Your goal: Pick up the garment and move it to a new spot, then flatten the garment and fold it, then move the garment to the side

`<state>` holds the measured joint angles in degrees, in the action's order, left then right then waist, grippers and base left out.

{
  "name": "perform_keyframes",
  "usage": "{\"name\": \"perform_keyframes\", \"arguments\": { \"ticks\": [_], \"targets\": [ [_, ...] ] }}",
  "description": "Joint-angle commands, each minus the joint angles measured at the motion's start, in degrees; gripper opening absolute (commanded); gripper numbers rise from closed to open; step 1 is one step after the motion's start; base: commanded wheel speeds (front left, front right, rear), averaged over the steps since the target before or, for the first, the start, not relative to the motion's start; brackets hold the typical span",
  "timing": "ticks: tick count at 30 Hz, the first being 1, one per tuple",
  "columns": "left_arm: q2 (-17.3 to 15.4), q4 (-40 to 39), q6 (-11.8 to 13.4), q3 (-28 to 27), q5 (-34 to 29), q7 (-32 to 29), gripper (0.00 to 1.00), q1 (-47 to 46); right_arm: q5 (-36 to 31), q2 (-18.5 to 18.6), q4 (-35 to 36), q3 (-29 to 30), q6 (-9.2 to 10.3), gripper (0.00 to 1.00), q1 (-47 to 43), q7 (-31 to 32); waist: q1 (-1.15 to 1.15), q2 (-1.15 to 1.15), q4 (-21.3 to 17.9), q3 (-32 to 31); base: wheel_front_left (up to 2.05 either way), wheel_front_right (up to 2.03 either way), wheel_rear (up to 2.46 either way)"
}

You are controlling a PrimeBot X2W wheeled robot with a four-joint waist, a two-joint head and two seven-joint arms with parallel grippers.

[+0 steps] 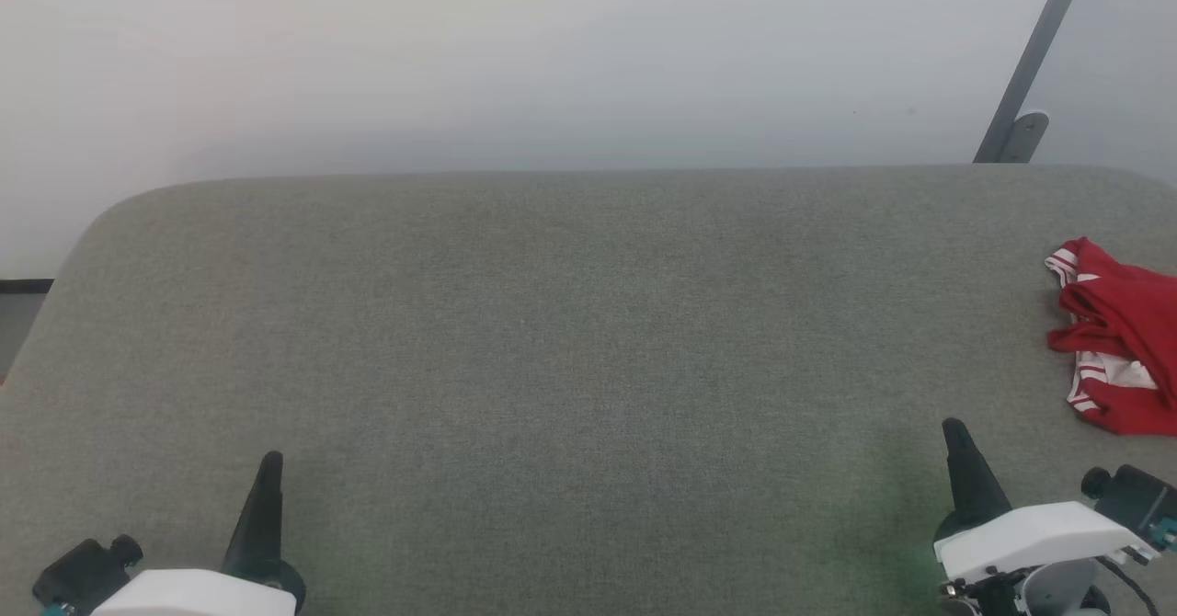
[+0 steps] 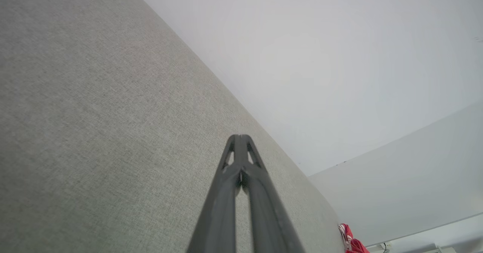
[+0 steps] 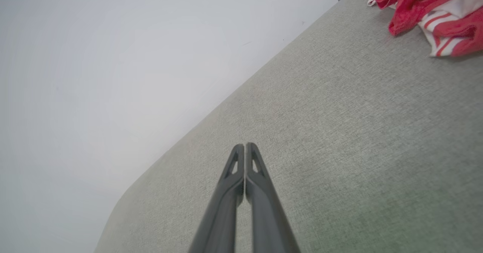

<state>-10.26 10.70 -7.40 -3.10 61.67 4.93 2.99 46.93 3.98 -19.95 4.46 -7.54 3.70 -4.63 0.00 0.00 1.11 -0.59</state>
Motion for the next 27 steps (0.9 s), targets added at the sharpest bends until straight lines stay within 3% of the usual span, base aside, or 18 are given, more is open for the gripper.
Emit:
{"name": "perform_keyframes", "arguments": {
  "ticks": [1, 27],
  "targets": [
    [-0.02, -0.39, -0.05, -0.54, 1.9, -0.49, 0.0, -1.74, 2.29, 0.06, 1.26, 0.33, 0.03, 0.0, 1.16, 0.59, 0.0, 0.0, -0.02, 0.02, 0.0, 0.0, 0.0],
    [2.73, 1.04, -0.09, -1.65, 13.06, -4.73, 0.0, -4.89, 19.04, -0.42, 3.13, 1.0, 0.04, 0.0, 1.88, 4.8, 0.0, 0.0, -0.36, 0.25, 0.0, 0.0, 0.0]
  ]
}}
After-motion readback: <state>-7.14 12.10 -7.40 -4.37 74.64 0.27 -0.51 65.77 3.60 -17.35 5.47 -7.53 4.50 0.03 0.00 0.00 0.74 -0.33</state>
